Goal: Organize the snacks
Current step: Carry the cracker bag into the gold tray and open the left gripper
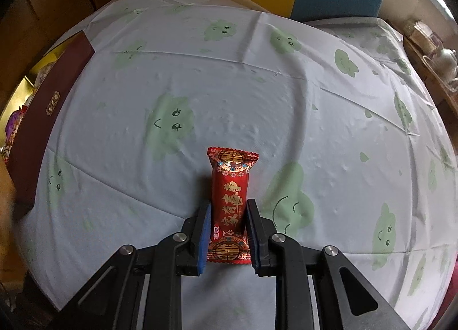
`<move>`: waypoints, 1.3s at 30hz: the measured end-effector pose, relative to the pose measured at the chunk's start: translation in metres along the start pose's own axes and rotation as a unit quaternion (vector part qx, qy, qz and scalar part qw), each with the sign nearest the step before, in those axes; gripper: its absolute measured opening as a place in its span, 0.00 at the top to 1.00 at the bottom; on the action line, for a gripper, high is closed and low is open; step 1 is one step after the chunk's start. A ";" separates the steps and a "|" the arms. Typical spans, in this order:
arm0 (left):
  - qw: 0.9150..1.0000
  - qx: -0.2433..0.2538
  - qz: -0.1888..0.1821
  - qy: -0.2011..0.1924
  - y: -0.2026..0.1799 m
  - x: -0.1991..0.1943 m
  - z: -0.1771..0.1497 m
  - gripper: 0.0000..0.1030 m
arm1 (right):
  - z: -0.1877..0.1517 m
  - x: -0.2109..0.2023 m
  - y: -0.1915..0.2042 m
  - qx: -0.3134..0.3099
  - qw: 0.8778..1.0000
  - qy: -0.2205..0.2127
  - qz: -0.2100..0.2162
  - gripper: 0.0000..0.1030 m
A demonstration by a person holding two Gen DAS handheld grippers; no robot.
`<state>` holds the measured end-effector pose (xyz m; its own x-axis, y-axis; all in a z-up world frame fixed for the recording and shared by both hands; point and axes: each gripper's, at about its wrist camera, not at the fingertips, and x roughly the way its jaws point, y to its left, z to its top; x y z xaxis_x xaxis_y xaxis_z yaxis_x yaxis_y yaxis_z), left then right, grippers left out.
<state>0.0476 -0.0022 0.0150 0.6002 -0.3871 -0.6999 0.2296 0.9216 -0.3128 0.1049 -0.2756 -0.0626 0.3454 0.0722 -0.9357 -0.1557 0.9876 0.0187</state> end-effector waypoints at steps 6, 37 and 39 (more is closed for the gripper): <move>0.990 -0.101 0.096 -0.025 0.090 -0.030 0.014 0.39 | -0.004 0.000 0.009 -0.010 1.000 -0.004 -0.007 0.77; 0.967 -0.204 0.136 0.064 0.173 -0.005 -0.006 0.40 | -0.004 -0.003 0.010 -0.015 1.000 -0.004 -0.009 0.77; 0.971 -0.191 0.130 0.065 0.165 -0.003 -0.007 0.40 | -0.005 -0.003 0.010 -0.017 1.000 -0.004 -0.011 0.78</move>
<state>0.0785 0.1507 -0.0388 0.4930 -0.1646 -0.8543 -0.2325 0.9213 -0.3117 0.0981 -0.2661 -0.0613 0.3559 0.0525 -0.9331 -0.1803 0.9835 -0.0134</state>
